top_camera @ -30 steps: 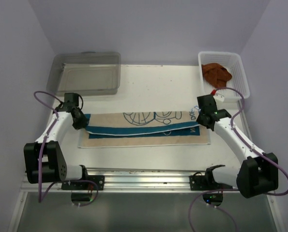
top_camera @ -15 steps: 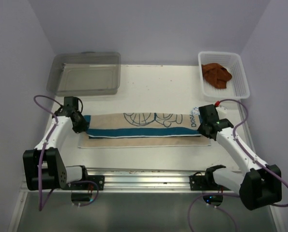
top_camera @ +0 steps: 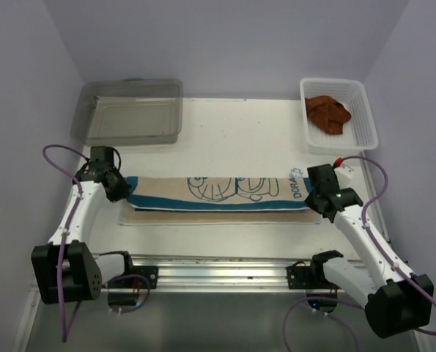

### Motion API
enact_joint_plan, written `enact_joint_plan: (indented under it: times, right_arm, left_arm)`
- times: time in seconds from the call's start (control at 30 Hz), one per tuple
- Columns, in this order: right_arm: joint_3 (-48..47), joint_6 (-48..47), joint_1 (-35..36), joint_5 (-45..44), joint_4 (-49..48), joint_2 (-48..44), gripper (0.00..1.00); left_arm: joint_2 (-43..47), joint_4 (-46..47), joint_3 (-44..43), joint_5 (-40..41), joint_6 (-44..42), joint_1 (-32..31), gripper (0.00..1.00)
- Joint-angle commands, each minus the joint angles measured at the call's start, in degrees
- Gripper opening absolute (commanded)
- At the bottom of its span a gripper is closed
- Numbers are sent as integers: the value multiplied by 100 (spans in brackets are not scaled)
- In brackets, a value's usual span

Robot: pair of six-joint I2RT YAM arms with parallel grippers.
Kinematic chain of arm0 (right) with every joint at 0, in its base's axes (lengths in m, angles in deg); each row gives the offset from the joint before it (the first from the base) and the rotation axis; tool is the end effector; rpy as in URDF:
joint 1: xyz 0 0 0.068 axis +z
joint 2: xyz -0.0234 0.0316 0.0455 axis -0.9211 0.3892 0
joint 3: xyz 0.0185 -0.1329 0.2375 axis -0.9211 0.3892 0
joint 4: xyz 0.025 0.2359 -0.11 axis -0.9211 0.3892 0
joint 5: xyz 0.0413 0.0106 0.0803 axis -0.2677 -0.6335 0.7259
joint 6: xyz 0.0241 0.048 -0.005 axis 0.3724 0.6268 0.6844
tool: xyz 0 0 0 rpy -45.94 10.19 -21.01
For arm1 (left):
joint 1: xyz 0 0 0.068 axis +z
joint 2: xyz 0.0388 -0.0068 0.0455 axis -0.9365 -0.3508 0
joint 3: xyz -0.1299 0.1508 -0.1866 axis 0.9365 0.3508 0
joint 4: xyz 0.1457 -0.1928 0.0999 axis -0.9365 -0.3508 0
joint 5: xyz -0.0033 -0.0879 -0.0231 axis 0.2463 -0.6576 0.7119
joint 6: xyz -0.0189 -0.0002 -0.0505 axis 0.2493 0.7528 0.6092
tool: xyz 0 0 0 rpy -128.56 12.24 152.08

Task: Roll the towels
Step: Fold the towel

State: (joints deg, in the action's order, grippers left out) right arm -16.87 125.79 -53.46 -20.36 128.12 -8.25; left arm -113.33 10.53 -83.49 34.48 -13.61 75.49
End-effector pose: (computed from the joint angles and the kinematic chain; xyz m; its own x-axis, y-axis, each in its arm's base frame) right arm 0.1766 0.0267 0.2374 -0.5948 0.5033 -0.6268 0.5900 0.8029 0.0849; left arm 0.2199 0.0262 0.2320 -0.6542 -0.6402 -0.4026 -0.6240 0.7577 -0.1908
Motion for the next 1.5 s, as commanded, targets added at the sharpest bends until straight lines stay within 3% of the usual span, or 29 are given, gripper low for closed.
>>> enact_joint_plan:
  times: [0.0, 0.57, 0.6, 0.63, 0.67, 0.73, 0.77, 0.83, 1.0, 1.17, 1.3, 1.37, 1.47]
  right_arm:
    - [148, 255, -53, -112, 302, -253, 0]
    - [517, 572, -53, 179, 240, -51, 0]
    - [535, 572, -53, 178, 240, -42, 0]
    - [552, 580, -45, 187, 240, -51, 0]
    - [570, 581, -53, 196, 240, -59, 4]
    - [570, 581, -44, 205, 249, -86, 15]
    - [562, 581, -53, 196, 249, -112, 25]
    - [492, 554, -53, 187, 249, -156, 40]
    - [158, 379, -53, -23, 390, -139, 58]
    - [-299, -95, -106, -138, 232, 71, 59]
    - [-440, -675, -500, 327, -84, 423, 57]
    - [-414, -781, -650, 713, -338, 529, 49]
    - [-414, -1028, -756, 1425, -795, 687, 26]
  left_arm:
    - [200, -152, 54, -25, -117, 83, 0]
    - [-64, -169, 494, -227, 279, 75, 0]
    - [-64, -161, 503, -253, 279, 75, 3]
    - [-90, -178, 520, -245, 314, 75, 11]
    - [-90, -195, 512, -236, 323, 75, 39]
    - [-108, -239, 468, -262, 314, 75, 68]
    - [-90, -248, 468, -288, 305, 75, 80]
    - [-38, -274, 389, -306, 296, 75, 86]
    - [138, -468, -93, 26, 253, 75, 87]
    - [367, -433, -595, 291, 51, 22, 86]
    - [350, -153, -693, 248, -108, -232, 82]
    - [104, 76, -649, 99, -169, -303, 80]
    - [-361, 278, -648, -191, -143, -303, 74]
